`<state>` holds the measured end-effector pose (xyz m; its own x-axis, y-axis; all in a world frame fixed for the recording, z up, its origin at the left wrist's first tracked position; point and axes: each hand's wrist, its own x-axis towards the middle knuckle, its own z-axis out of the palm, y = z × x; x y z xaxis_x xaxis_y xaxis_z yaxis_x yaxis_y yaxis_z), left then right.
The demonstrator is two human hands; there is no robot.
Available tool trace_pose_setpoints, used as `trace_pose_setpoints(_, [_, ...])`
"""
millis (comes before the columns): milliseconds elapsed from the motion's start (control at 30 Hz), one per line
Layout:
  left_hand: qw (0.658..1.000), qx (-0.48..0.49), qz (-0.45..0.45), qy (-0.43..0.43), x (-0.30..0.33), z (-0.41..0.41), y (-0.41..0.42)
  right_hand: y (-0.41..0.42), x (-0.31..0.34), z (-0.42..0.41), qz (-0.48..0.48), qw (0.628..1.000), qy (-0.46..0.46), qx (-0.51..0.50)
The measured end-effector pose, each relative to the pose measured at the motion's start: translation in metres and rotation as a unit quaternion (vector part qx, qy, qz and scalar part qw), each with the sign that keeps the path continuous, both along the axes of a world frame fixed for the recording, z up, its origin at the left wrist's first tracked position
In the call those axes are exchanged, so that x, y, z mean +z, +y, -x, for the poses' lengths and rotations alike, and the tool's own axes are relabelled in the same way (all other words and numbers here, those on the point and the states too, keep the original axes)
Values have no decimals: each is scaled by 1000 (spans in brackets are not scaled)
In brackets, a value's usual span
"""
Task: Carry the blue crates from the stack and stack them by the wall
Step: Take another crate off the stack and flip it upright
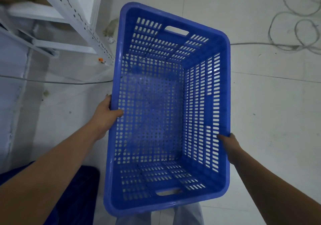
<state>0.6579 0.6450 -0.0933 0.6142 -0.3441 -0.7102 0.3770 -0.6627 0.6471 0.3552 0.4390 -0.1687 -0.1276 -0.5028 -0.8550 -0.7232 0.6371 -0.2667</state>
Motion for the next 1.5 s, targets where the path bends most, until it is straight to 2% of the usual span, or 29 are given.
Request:
trace_pose_setpoints(200, [1000, 9, 1, 17, -15, -1, -11, -3, -3, 6, 16, 999, -27, 19])
trace_pose_setpoints(367, [999, -3, 0, 39, -27, 2, -25, -11, -3, 11, 31, 999, -7, 21])
trace_pose_setpoints(767, [992, -22, -123, 27, -81, 0, -22, -15, -16, 24, 59, 998, -8, 34])
trace_pose_setpoints(933, [993, -17, -102, 56, -86, -2, -14, -15, -20, 23, 76, 996, -21, 39])
trace_pose_setpoints(1067, [992, -68, -106, 21, -83, 7, -6, -16, -22, 26, 69, 996, -42, 32])
trace_pose_setpoints(1233, [980, -70, -172, -68, -82, 22, 4, -15, -25, 27, 80, 995, 14, 62])
trace_pose_setpoints(1367, [982, -51, -167, -72, -81, 28, 8, -19, -28, 17, 88, 984, 107, 113])
trace_pose_setpoints(1500, [983, -32, -172, -56, -80, 45, 22, -20, -29, 12, 100, 969, 156, 165])
